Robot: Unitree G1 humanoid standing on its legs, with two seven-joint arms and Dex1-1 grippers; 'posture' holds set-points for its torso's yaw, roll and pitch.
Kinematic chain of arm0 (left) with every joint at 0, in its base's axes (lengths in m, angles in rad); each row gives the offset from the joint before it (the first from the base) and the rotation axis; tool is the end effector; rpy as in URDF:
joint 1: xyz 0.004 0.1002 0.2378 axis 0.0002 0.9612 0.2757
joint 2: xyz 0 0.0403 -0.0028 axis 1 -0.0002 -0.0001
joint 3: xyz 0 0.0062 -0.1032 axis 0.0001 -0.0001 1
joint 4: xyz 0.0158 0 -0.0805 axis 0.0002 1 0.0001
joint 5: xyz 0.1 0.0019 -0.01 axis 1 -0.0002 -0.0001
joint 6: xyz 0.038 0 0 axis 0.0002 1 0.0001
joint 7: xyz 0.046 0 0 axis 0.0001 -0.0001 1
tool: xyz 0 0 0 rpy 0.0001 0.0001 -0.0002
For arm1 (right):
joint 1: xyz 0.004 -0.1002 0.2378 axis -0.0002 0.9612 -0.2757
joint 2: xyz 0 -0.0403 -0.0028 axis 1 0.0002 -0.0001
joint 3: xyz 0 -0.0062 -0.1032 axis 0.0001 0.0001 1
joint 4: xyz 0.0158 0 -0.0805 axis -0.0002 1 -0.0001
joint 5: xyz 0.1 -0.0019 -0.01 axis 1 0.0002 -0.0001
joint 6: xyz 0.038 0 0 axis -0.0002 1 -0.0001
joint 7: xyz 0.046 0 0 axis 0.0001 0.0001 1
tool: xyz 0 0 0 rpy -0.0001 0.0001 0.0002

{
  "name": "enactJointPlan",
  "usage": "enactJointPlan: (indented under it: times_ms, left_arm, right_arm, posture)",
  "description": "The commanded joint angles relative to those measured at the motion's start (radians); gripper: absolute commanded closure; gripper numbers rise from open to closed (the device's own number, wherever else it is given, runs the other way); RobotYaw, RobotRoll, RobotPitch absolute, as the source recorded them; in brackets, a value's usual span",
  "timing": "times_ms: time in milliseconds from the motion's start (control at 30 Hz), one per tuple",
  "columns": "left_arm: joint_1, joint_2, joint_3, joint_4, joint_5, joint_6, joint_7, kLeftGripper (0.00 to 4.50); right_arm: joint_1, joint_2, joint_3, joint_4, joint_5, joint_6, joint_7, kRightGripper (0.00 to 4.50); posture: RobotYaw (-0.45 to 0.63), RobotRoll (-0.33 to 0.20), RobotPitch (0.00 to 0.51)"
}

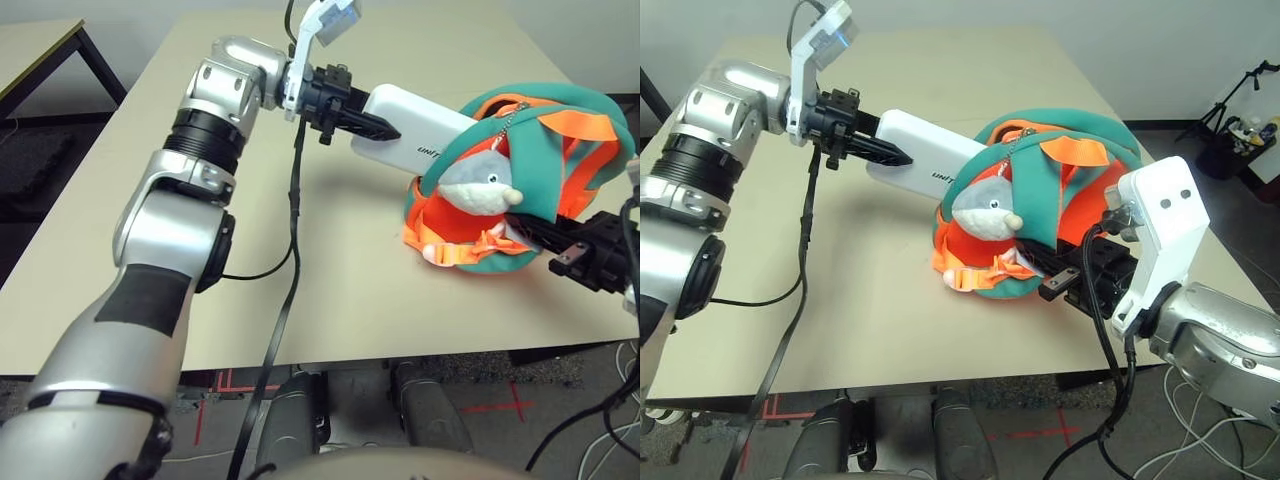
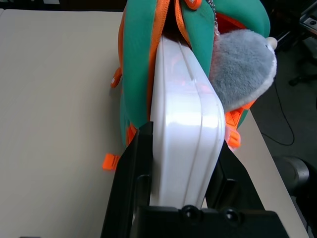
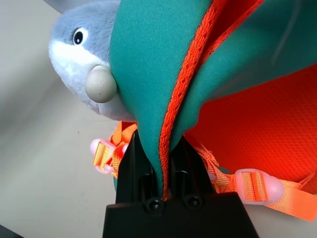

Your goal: Put the pencil case into the backpack and zip it.

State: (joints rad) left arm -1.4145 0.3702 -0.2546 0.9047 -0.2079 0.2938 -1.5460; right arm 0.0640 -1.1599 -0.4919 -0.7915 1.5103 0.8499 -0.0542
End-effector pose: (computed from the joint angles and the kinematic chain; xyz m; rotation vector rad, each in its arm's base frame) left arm 0.3717 0.1313 0.2985 0.4303 0.1288 -1.6091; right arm 0.1433 -0.2273 0.2386 -0.1287 0.2429 0.5647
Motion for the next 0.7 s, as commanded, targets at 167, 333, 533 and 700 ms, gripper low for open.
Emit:
enactJointPlan:
  times_ms: [167, 333, 533, 700]
  left_arm:
    - [0.004, -0.108, 0.034, 0.076, 0.034, -0.057, 0.051, 3.09]
    - [0.003, -0.168, 0.054, 0.151, 0.068, -0.119, 0.114, 3.09]
    - [0.006, -0.177, 0.052, 0.178, 0.093, -0.124, 0.090, 3.09]
    - [0.003, -0.151, 0.059, 0.173, 0.113, -0.132, 0.087, 3.09]
  right_arm:
    - [-0.038, 0.015, 0.054, 0.004, -0.022, -0.003, -0.009, 4.33]
    - [-0.077, 0.026, 0.086, 0.009, -0.032, -0.004, -0.014, 4.33]
    - [-0.103, 0.032, 0.103, 0.013, -0.039, 0.000, -0.017, 4.33]
    - [-0.116, 0.036, 0.112, 0.020, -0.047, 0.002, -0.012, 4.33]
  posture:
    - [-0.30, 0.000, 0.118]
    - [-0.31, 0.000, 0.115]
    - [-0.31, 0.000, 0.113]
    - [-0.30, 0.000, 0.112]
